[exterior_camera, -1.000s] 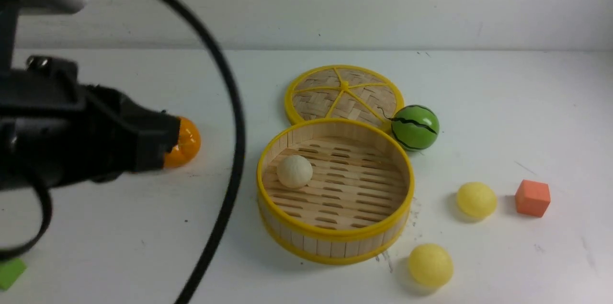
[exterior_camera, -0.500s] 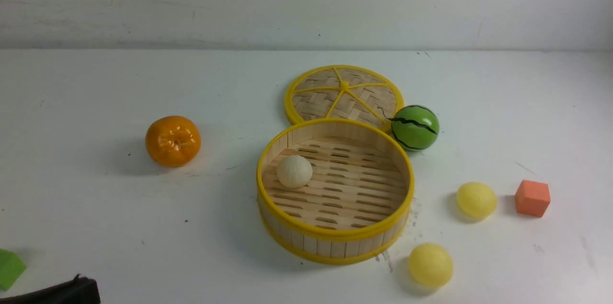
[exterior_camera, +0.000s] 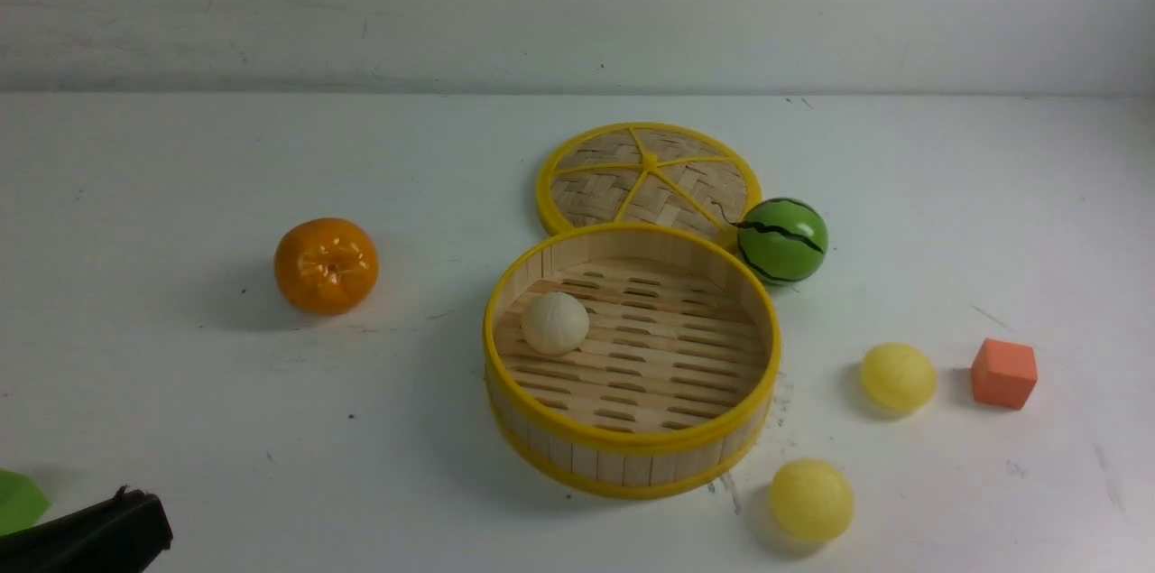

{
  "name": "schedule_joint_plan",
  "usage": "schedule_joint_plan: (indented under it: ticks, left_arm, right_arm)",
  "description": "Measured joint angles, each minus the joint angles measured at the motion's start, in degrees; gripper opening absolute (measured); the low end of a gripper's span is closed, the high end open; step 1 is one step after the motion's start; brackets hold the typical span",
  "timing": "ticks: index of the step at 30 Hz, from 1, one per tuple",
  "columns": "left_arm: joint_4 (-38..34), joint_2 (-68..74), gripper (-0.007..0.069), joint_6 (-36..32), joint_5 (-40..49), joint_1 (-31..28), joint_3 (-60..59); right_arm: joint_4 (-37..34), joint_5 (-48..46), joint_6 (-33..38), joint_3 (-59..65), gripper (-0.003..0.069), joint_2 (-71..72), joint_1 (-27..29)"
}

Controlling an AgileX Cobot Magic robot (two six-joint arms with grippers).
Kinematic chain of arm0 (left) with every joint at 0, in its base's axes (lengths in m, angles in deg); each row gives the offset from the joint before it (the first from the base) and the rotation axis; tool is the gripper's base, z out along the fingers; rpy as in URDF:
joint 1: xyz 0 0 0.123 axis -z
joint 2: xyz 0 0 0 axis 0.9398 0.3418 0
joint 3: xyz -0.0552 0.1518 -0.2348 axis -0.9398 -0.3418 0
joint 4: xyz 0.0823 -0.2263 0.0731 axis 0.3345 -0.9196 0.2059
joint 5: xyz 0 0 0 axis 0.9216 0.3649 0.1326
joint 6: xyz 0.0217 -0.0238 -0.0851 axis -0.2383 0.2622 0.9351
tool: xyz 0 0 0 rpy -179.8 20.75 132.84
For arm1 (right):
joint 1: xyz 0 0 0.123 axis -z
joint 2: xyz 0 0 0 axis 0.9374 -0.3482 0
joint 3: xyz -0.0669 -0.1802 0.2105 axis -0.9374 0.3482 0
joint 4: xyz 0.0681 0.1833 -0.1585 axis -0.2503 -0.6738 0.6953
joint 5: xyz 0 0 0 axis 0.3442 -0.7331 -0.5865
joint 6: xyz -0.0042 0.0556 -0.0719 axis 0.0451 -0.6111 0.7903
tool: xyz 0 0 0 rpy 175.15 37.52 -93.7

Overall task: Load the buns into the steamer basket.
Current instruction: Use the right arm to grab a steamed stuffed bun

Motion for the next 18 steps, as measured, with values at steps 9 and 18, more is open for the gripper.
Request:
schedule_joint_plan:
  ticks: [9,18]
  left_arm:
    - [-0.2,0.0,-0.0013,0.0,-0.1,0.0,0.0]
    - [-0.3,0.0,-0.0013,0.0,-0.1,0.0,0.0]
  right_arm:
    - [4.5,-22.8,12.4,-23.9,0.0227,-24.1,0.0]
    - [4.8,-42.7,16.9,-42.4,0.0227,-49.4,0.0]
